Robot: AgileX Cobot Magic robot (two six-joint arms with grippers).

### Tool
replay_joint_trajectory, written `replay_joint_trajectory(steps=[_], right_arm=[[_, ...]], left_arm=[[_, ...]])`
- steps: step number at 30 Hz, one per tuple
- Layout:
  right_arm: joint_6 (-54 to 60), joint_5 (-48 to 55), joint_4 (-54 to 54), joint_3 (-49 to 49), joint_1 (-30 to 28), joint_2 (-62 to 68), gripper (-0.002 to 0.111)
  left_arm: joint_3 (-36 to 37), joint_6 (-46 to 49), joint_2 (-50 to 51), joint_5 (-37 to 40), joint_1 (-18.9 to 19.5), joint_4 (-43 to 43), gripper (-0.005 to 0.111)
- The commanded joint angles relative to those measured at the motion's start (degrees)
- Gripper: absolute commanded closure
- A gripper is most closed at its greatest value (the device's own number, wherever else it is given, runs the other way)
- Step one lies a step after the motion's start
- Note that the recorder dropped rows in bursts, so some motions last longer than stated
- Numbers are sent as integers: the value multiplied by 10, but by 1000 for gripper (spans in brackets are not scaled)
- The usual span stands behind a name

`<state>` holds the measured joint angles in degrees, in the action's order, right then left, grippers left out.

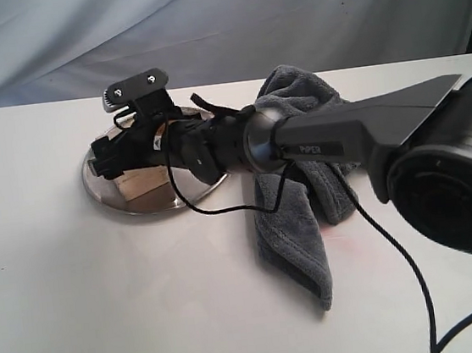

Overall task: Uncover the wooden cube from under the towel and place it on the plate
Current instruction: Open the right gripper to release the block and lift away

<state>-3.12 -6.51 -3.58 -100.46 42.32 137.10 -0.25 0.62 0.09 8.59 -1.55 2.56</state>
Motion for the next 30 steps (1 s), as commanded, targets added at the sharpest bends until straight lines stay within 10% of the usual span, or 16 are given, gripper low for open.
replay_joint_trajectory(steps=[1, 11, 25, 30], right_arm=[[-3, 34, 36, -3, 4, -37, 22], [-3, 53, 93, 113, 4, -166, 24], [-3, 43, 135, 289, -71, -333, 107], [-3, 59, 102, 306, -119, -364, 108]], left_arm=[[3, -1, -1, -2, 0, 0, 105], [3, -1, -1, -2, 0, 0, 105], [3, 0, -1, -2, 0, 0, 105], [3, -2, -1, -2, 0, 0, 105]])
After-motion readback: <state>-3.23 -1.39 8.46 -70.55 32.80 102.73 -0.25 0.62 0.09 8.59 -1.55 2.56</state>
